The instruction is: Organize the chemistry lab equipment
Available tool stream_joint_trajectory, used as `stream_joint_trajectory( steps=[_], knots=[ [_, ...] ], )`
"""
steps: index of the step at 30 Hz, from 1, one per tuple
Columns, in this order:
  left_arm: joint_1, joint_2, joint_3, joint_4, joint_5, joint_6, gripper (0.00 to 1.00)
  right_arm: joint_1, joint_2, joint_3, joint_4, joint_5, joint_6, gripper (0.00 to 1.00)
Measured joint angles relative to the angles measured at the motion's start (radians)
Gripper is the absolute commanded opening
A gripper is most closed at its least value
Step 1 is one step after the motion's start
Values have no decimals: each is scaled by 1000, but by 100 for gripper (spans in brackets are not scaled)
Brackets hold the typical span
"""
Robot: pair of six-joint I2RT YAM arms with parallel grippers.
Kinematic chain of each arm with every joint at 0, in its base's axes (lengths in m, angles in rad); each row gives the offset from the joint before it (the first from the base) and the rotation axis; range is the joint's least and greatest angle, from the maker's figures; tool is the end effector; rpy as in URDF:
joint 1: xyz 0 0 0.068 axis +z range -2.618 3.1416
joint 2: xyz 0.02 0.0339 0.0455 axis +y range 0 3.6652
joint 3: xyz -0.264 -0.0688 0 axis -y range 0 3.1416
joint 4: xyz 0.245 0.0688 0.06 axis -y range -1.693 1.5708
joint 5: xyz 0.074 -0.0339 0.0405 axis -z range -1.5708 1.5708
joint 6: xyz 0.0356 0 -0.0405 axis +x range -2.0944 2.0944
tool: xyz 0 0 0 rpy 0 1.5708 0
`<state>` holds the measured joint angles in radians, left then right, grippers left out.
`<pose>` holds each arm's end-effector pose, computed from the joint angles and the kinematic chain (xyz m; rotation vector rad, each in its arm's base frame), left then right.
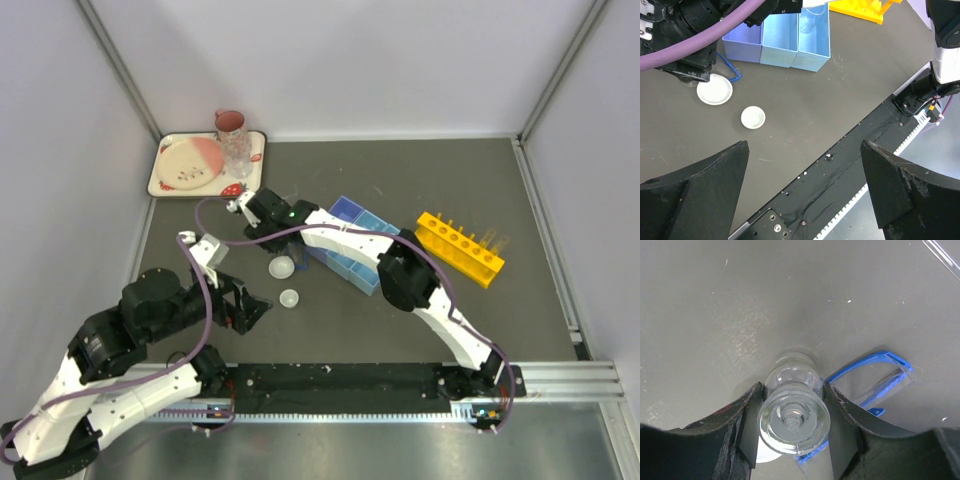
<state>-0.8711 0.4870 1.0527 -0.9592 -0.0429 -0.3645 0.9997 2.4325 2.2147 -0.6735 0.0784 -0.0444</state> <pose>0.0415 -0.0469 0.3770 0.4839 1.9863 -0.7547 0.2950 0.4539 0.2059 -1.2094 2.1713 0.3172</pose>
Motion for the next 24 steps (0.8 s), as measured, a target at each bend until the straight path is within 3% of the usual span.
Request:
stream_joint_trajectory(
  steps=[7,15,24],
  knots=[
    [0,-1,0,-1,0,0,99,0,-46,-3,-11,33,-9,31],
    [0,-18,0,-8,0,0,99,1,-263,-70,-8,94,-23,31],
    [0,-34,0,-15,-1,0,99,-2,-647,-428,-7,196,-9,30]
  ],
)
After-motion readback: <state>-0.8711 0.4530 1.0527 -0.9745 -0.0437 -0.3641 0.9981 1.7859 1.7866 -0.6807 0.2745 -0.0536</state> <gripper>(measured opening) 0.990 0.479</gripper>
